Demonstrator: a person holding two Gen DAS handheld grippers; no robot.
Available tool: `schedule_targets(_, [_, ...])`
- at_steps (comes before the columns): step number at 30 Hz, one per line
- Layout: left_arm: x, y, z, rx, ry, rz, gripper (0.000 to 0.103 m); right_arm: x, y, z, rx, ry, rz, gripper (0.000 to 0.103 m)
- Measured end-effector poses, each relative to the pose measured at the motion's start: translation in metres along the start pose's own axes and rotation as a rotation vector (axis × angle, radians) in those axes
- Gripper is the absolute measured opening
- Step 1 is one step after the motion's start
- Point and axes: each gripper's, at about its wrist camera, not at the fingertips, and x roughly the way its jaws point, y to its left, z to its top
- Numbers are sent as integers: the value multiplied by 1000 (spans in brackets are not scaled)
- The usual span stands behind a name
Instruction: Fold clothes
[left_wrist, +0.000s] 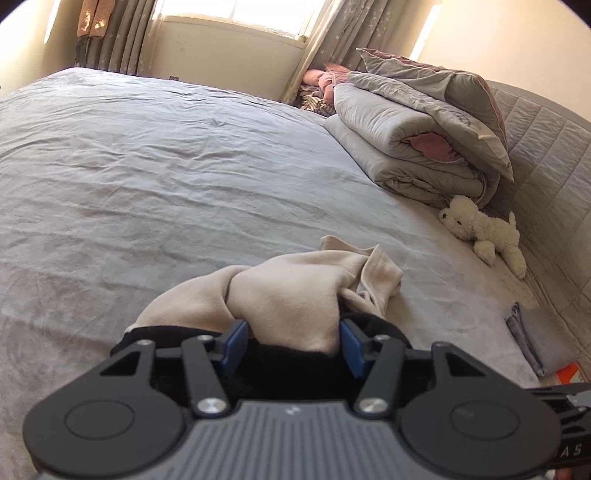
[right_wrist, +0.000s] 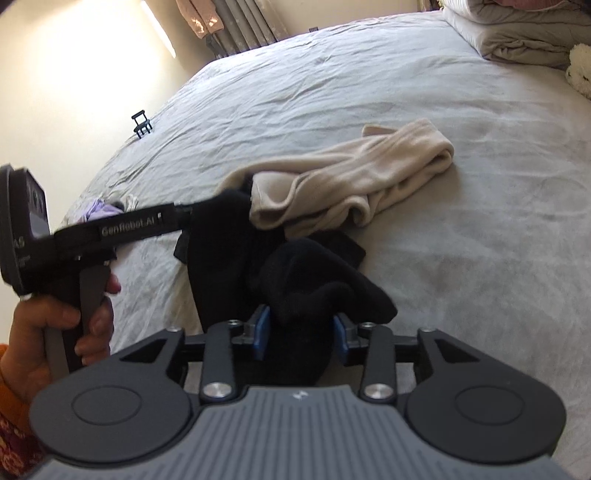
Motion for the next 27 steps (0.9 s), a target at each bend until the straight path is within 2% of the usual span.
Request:
schedule_targets(5, [-9,9,4,-25,-18,-1,54,3,6,17,5,-52,-6,59])
schedule_targets(13, [-19,29,4,-50,-11,11,59,2,9,32,32,-140,-9,59])
schedule_targets(19, [-35,42,4,-56,-37,36,64,-4,20,36,5,-189,6,59])
schedule_targets(24, [-30,60,2,-97,2,112,63,-2,33,33,-19,-183,65,59])
schedule_targets(27, [-24,68,1,-133,45,127,63,4,44,29,-45,-158,102,59])
